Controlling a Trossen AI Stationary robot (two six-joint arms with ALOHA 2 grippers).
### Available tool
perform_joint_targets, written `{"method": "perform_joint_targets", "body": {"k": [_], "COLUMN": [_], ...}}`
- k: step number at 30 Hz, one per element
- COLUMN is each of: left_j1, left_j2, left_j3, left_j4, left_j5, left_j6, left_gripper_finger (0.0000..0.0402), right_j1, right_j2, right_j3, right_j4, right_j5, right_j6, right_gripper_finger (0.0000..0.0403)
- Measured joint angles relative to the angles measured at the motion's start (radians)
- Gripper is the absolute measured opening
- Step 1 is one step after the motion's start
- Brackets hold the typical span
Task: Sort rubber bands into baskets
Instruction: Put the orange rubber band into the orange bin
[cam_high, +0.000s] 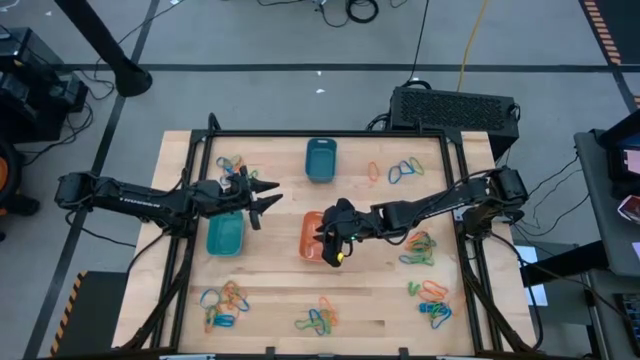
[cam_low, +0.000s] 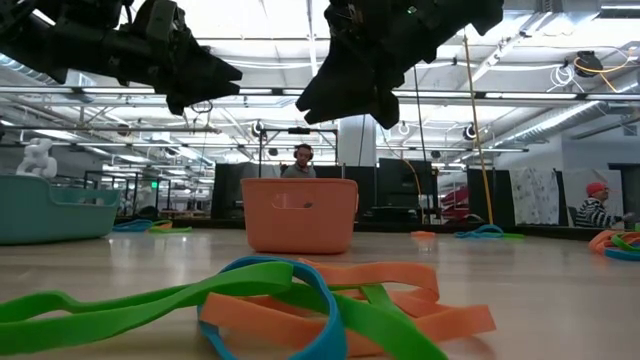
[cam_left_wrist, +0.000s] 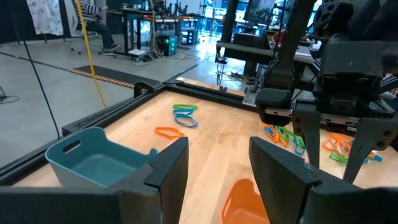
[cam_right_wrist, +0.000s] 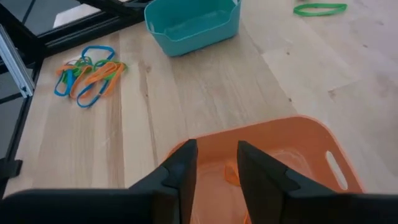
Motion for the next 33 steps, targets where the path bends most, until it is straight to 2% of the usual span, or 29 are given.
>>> {"method": "perform_joint_targets", "body": {"k": [5,10,15,20,25,33], "left_j1": [0.000,0.000,0.000,0.000,0.000,-0.017], "left_j2": [0.000,0.000,0.000,0.000,0.000,0.000], "left_j3": [0.000,0.000,0.000,0.000,0.001,0.001], "left_j4": [0.000,0.000,0.012,0.057,0.076,0.076], "left_j5": [0.000,0.000,0.000,0.012,0.025,0.030], "left_j6": [0.000,0.001,0.013,0.021,0.012,-0.157], "left_gripper_finger": [0.0176,0.0176,0.0176,0.0176,0.0176,0.0176], "right_j1": [0.000,0.017,0.066,0.149,0.239,0.381], "right_j2": [-0.061,-0.123,-0.155,-0.155,-0.155,-0.155], "right_j3": [0.000,0.000,0.000,0.000,0.000,0.000], "right_j4": [-0.083,-0.286,-0.513,-0.666,-0.726,-0.781], "right_j5": [-0.143,-0.233,-0.235,-0.234,-0.229,-0.229], "right_j6": [0.026,0.136,0.294,0.448,0.531,0.647], "right_gripper_finger": [0.0109,0.0109,0.0109,0.0109,0.0109,0.0109]}}
